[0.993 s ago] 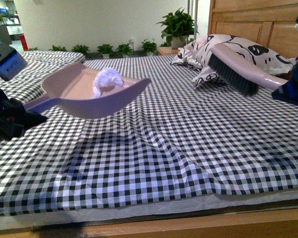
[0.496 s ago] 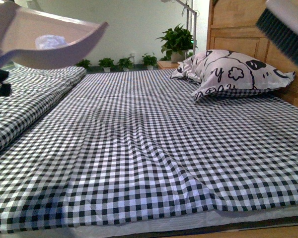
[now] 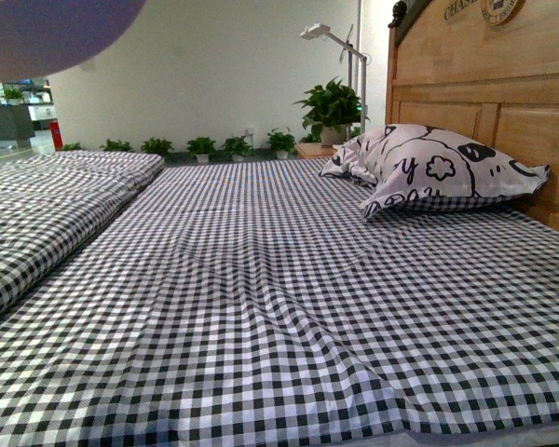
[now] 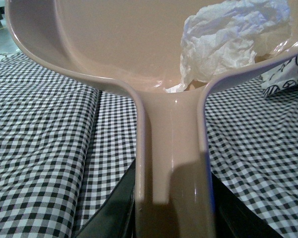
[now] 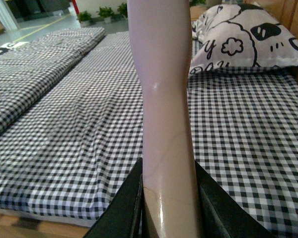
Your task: Clean up trash
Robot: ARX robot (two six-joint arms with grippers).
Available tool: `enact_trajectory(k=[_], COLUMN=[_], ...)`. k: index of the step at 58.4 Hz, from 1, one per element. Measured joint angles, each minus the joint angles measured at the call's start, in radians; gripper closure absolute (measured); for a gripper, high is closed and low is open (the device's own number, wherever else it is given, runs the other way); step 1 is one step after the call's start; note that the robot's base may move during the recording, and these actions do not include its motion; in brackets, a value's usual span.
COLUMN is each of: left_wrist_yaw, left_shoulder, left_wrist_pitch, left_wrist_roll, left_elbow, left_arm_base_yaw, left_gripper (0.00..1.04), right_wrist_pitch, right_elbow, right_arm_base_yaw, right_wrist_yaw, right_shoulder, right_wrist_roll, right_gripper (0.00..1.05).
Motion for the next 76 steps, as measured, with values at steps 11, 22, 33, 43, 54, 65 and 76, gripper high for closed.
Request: enact_trajectory(k=[11, 22, 33, 43, 54, 65, 76], left_wrist_yaw=[-0.078, -0.109, -0.117, -0.119, -0.119, -0.119, -0.119], left_shoulder=[-0.148, -0.234, -0.247, -0.247, -0.247, -0.247, -0.247], left_wrist_pitch=[-0.087, -0.141, -0.149, -0.149, -0.149, -0.149, -0.149], left_wrist_roll=[-0.026, -0.048, -0.066, -0.072, -0.072, -0.073, -0.073], left_elbow=[-0.044, -0.068, -0.072, -0.072, -0.072, -0.072, -0.072], left_arm_base_yaw=[-0.059, -0.131, -0.147, -0.147, -0.148, -0.148, -0.148], left_gripper=[0.79, 0.79, 0.79, 0.79, 0.79, 0.79, 0.79], right_wrist_pitch=[-0.007, -0.012, -0.016, -0.029, -0.030, -0.031, -0.031], right_elbow=[-0.001, -0.001, -0.001, 0.000, 0.000, 0.000, 0.000], right_arm_base_yaw=[-0.098, -0.161, -0.166, -0.170, -0.170, -0.170, -0.170], right_wrist_yaw=[-0.138, -0.212, -0.205, -0.186, -0.185, -0.185, -0.185], right_shoulder=[-0.045, -0.060, -0.076, -0.102, -0.102, -0.102, -0.102], right_wrist_roll=[0.043, 0.071, 0.083, 0.086, 0.086, 0.087, 0.087], right_gripper=[0.83, 0.83, 0.83, 0.83, 0.83, 0.83, 0.83])
